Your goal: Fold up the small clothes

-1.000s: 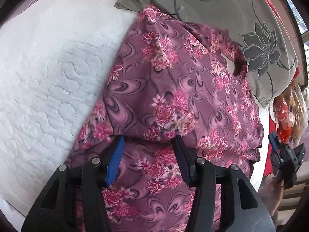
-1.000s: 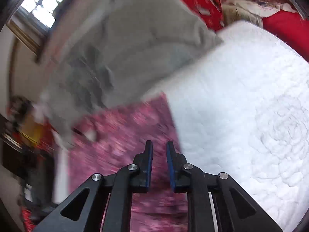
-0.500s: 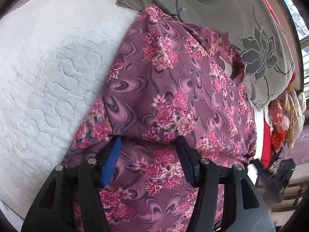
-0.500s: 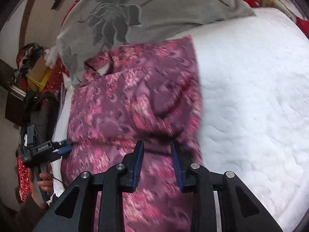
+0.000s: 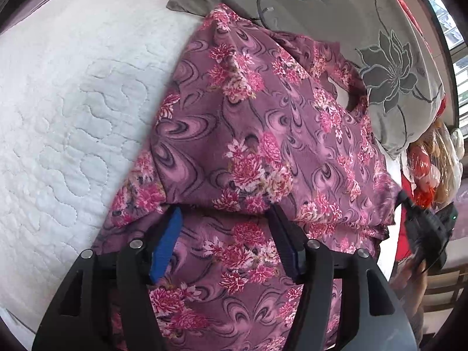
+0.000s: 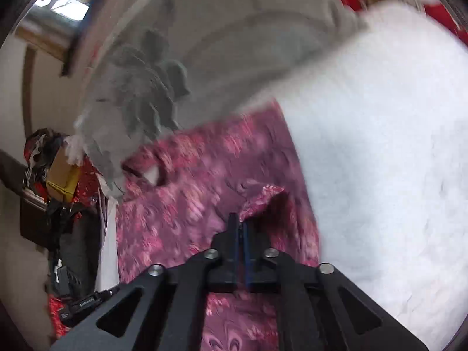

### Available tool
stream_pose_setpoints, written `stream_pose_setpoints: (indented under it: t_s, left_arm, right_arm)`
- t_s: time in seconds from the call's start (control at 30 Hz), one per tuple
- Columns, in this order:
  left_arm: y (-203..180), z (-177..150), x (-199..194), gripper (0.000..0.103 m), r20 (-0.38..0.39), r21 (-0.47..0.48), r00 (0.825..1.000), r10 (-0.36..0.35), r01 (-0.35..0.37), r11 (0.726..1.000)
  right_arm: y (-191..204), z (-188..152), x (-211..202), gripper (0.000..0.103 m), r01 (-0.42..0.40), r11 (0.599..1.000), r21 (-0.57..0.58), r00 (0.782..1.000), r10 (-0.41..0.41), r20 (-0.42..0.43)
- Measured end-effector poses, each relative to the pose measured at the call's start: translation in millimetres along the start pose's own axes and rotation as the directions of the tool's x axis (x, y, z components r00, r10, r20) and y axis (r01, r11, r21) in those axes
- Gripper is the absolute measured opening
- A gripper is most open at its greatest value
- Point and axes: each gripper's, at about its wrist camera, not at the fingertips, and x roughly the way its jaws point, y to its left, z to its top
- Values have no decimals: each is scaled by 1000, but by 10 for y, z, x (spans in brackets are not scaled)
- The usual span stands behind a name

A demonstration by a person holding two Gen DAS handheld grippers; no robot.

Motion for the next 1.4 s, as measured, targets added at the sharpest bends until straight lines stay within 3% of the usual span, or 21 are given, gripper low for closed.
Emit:
stream_pose_setpoints:
  t_s: [0.07, 0.13, 0.2, 0.23, 0.3, 0.33, 0.4, 0.47, 0.53, 0.57, 0.6, 0.7, 0.77, 0.87, 0.93, 1.23, 1.33, 1.4]
  left_arm:
    - [-2, -5, 9, 63, 2, 5, 1000, -3, 3, 1000]
    - [-1, 2, -2, 64, -2, 15, 1000, 1, -1, 1000]
    - [-35, 2, -27, 63, -6, 26, 1000, 2, -2, 1000]
    - [-34, 2, -93, 64, 2, 18, 1000, -16, 16, 1000]
    - [-34, 6, -198, 64, 34, 9, 997, -71, 71, 997]
    - [-37, 17, -226, 64, 47, 4, 995, -83, 82, 997]
    - [-41, 41, -130, 64, 27, -9, 998, -55, 55, 998]
    - [-46, 26, 87, 63, -25, 0, 1000, 0, 0, 1000]
    - [-173, -8, 80, 64, -3, 71, 998, 57, -56, 996]
    - [-255, -34, 53, 64, -5, 108, 996, 93, -92, 990]
    - [-296, -65, 32, 64, -17, 122, 995, 100, -97, 988]
    - [-305, -233, -5, 64, -65, 110, 995, 76, -68, 992]
    - [-306, -401, -41, 64, -74, 125, 993, 87, -77, 989]
    - [-324, -677, -95, 64, -102, 161, 989, 111, -93, 983]
    - [-322, -843, -137, 64, -128, 176, 985, 114, -91, 980]
    - [-34, -1387, -268, 64, -275, 88, 960, 48, -25, 996]
    - [141, -1521, -435, 64, -255, 54, 967, 4, 10, 999]
    - [306, -1585, -564, 64, -236, 28, 972, -10, 17, 999]
  right_arm:
    - [-81, 118, -76, 2, 13, 999, 38, 998, -15, 61]
    - [-207, 183, 54, 2, 69, 996, 60, 998, -70, 9]
    - [-283, 177, 102, 8, 205, 976, 70, 979, -203, -32]
    - [-299, 170, 40, 8, 202, 976, 82, 979, -202, -14]
    - [-313, 104, -170, 8, 24, 992, 122, 998, -31, 55]
    - [-291, 54, -228, 9, -51, 992, 116, 997, 43, 67]
    - [-177, -60, -214, 19, -108, 993, 54, 994, 108, 20]
    - [-87, -194, -38, 24, -54, 998, -24, 997, 52, -54]
    - [-88, -337, 271, 20, 58, 995, -77, 979, -72, -191]
    - [-60, -346, 214, 17, 62, 994, -95, 987, -76, -145]
    - [-37, -340, 137, 21, 64, 994, -90, 988, -76, -138]
    - [24, -398, -60, 25, 46, 994, -98, 982, -63, -178]
    - [65, -534, -100, 27, 59, 986, -153, 965, -96, -246]
    - [26, -900, -183, 26, 121, 964, -238, 916, -201, -347]
    - [2, -1125, -400, 26, 109, 960, -258, 922, -195, -335]
    - [-197, -1724, -928, 30, 92, 984, -150, 902, -146, -406]
    - [-252, -1832, -1122, 30, 106, 984, -144, 903, -156, -401]
    - [-305, -1871, -1278, 40, 112, 983, -145, 901, -162, -402]
